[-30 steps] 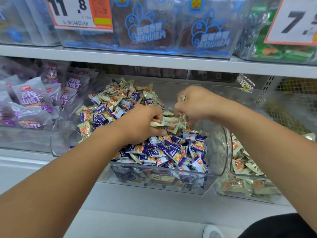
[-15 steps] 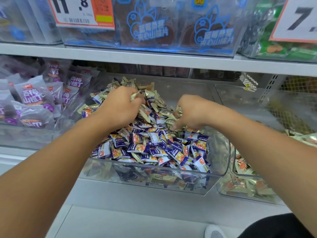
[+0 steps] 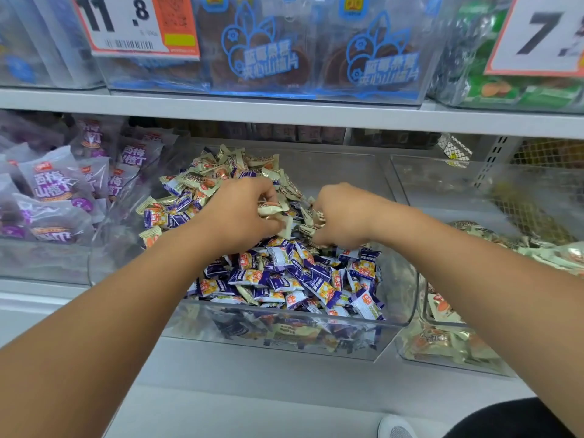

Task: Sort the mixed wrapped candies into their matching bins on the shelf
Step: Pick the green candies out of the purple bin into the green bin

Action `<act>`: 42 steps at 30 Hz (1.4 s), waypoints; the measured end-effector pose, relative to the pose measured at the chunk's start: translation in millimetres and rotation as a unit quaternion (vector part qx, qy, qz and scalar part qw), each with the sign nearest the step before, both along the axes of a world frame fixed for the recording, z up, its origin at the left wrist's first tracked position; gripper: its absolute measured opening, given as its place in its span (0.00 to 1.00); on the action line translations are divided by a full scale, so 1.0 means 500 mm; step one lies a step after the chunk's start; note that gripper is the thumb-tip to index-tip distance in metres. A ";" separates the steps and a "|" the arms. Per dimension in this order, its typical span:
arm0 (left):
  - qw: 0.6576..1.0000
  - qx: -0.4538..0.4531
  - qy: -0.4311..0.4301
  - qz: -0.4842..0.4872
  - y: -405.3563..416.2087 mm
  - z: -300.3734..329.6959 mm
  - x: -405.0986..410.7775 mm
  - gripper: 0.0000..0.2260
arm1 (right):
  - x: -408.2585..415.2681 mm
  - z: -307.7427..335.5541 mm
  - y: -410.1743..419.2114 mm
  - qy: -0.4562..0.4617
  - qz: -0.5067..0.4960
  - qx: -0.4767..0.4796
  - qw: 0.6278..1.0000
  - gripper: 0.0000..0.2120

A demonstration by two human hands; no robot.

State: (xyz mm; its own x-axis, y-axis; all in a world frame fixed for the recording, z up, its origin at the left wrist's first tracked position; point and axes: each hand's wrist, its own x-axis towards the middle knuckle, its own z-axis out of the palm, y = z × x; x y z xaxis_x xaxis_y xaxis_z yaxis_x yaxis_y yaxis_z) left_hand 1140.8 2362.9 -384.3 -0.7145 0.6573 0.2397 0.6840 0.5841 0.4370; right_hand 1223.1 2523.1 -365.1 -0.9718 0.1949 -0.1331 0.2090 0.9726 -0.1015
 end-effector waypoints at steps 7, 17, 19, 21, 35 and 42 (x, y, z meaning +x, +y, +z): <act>0.994 0.066 -0.088 0.009 0.022 0.010 -0.011 0.13 | 0.039 0.047 0.034 -0.002 0.030 -0.059 0.998 0.11; 0.993 -0.050 0.044 -0.096 0.081 -0.012 -0.014 0.20 | 0.058 0.050 0.024 0.001 0.045 0.093 0.995 0.12; 0.989 -0.090 0.054 -0.106 0.096 -0.018 -0.018 0.23 | 0.060 0.052 0.021 -0.018 0.049 0.101 0.994 0.10; 0.983 -0.133 0.076 -0.104 0.107 -0.021 -0.021 0.21 | 0.064 0.052 0.016 -0.038 0.052 0.110 0.992 0.07; 0.982 0.118 -0.142 -0.033 0.060 0.015 0.001 0.06 | 0.106 0.089 0.048 0.011 0.122 0.007 0.992 0.06; 0.916 0.216 -0.317 -0.120 0.064 0.058 0.077 0.05 | 0.210 0.127 0.155 0.022 0.052 -0.422 0.905 0.04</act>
